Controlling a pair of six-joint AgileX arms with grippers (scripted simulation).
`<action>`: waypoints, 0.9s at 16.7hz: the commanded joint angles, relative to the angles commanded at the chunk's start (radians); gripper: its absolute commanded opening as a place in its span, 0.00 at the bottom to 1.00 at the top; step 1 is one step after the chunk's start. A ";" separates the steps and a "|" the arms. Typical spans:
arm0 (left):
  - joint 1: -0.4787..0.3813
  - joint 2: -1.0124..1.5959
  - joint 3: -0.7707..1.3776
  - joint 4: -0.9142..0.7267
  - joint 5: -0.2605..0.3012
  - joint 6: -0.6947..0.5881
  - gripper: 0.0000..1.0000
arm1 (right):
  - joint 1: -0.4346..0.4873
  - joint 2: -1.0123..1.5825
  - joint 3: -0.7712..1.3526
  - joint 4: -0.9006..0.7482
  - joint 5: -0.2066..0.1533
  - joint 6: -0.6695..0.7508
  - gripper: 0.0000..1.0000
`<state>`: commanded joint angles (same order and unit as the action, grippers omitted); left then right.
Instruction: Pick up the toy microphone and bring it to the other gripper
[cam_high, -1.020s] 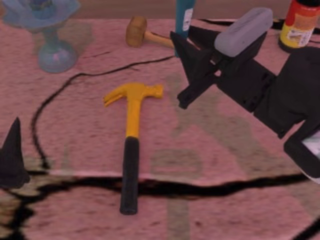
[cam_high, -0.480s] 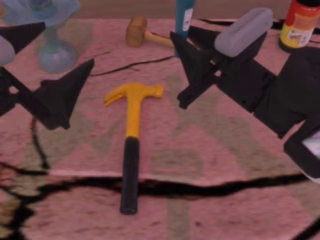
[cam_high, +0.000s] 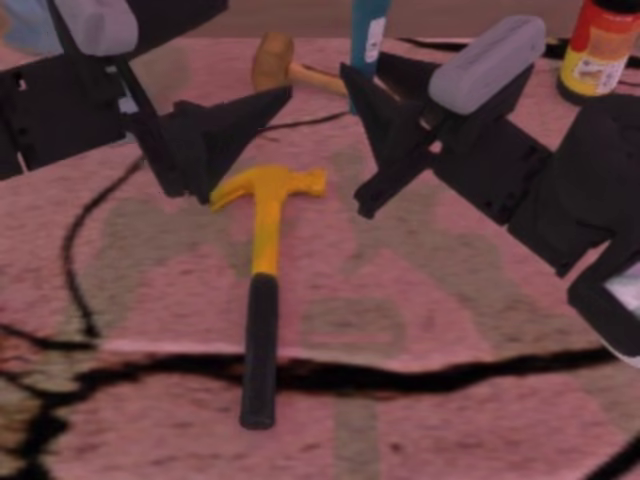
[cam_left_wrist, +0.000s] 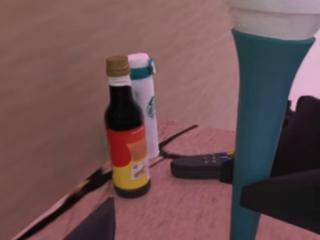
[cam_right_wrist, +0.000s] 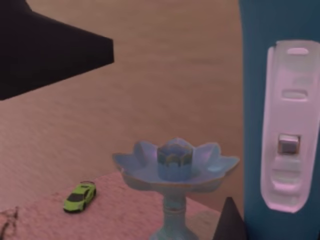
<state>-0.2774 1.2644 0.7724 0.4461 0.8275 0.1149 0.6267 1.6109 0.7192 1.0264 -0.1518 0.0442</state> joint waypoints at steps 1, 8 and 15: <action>-0.002 0.011 0.005 0.002 0.007 0.000 1.00 | 0.000 0.000 0.000 0.000 0.000 0.000 0.00; -0.027 0.047 0.033 0.010 -0.018 -0.001 1.00 | 0.000 0.000 0.000 0.000 0.000 0.000 0.00; -0.198 0.281 0.222 0.064 -0.183 -0.010 1.00 | 0.000 0.000 0.000 0.000 0.000 0.000 0.00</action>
<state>-0.4753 1.5454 0.9946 0.5103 0.6444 0.1047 0.6267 1.6109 0.7192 1.0264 -0.1518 0.0442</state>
